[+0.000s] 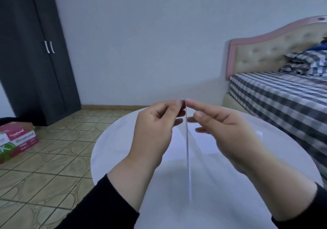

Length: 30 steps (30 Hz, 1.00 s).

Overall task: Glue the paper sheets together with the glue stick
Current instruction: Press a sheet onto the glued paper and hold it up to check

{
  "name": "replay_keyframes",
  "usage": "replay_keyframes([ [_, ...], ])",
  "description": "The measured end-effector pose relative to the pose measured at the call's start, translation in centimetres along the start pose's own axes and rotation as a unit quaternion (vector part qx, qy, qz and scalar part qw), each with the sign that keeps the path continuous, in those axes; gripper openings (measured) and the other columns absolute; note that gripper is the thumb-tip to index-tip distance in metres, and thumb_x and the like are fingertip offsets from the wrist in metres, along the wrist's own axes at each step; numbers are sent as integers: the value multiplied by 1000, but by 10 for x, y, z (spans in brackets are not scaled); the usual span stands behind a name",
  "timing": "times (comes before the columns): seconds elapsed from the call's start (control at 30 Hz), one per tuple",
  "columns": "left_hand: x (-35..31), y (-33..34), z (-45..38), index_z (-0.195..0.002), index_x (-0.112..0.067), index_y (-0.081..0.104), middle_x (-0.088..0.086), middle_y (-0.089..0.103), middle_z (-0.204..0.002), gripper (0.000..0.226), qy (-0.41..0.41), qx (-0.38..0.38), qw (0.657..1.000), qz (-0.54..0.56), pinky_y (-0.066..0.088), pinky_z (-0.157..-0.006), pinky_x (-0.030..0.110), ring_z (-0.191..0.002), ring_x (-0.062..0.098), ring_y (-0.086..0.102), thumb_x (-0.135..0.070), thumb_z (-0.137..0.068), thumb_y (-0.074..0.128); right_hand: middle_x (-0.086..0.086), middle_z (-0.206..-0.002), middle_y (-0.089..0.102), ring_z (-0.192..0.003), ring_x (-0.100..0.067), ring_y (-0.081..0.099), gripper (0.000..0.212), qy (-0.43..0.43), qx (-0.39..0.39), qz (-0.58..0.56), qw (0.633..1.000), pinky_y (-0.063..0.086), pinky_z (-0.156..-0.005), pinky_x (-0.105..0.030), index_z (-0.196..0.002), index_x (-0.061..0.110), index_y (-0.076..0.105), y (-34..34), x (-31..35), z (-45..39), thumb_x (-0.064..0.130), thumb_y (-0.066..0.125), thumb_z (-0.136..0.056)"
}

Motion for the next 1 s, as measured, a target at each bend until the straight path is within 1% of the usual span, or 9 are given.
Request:
replay_keyframes([
  [0.07,-1,0,0,-101,-6,74,10,73,-104,26,-27,7,998,53,55,-89,40,-104,23,68,-28,-93,62,20,-119,66,-115,2,57,34,-24,-9,25,999,43,-106,-34,-119,42,65,6,1,1,18,54,-97],
  [0.13,-5,0,2,-97,-8,75,10,74,-101,21,-35,4,997,74,55,-89,41,-101,24,69,-25,-89,66,26,-123,61,-113,6,56,36,-61,-22,64,996,44,-99,-22,-118,46,63,10,2,2,19,56,-96],
  [0.2,-8,0,5,-89,-12,77,8,75,-94,13,-39,-1,996,84,56,-84,37,-94,22,71,-20,-87,68,30,-121,60,-111,4,56,33,-104,-49,122,986,40,-89,-10,-118,46,63,11,3,4,25,60,-93],
  [0.27,-10,0,7,-86,-14,78,7,76,-91,12,-43,7,995,90,56,-79,33,-90,21,72,-19,-87,68,30,-117,62,-112,3,54,32,-139,-82,160,974,37,-85,-5,-117,43,66,11,4,7,27,64,-89],
  [0.5,-17,1,14,-87,-9,77,7,74,-85,18,-103,69,979,165,53,-63,22,-71,15,69,-21,-80,66,25,-115,65,-114,6,55,25,-206,-160,156,953,39,-90,-5,-104,36,72,3,15,16,18,70,-87],
  [0.6,-20,2,16,-88,-8,78,11,74,-91,18,-119,90,973,176,53,-62,22,-74,17,69,-19,-82,65,27,-103,69,-105,10,59,24,-212,-157,146,953,40,-82,-2,-100,35,72,2,21,19,16,71,-86],
  [0.7,-22,2,18,-90,-9,78,13,74,-94,19,-120,97,975,159,53,-62,23,-75,19,70,-20,-83,63,22,-102,69,-99,4,61,32,-212,-144,157,954,44,-72,-8,-109,40,67,1,23,20,18,71,-86],
  [0.83,-27,0,18,-88,-7,77,6,74,-82,17,-109,98,984,102,51,-58,22,-67,15,68,-17,-86,63,18,-113,61,-100,-3,58,50,-236,-87,201,947,40,-83,-7,-129,37,57,-3,26,18,15,71,-87],
  [1.0,-35,-2,20,-80,-8,77,2,70,-69,20,-100,102,988,49,48,-53,20,-58,13,63,-12,-91,60,11,-111,57,-102,-5,56,40,-253,-78,214,940,38,-84,-8,-119,32,66,-9,31,16,13,73,-85],
])
Point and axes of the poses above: each hand's wrist, its own z-axis away from the middle knuckle, its own y-axis out of the palm, x = y × z, the point moved 4 cm from there along -z, towards the middle knuckle
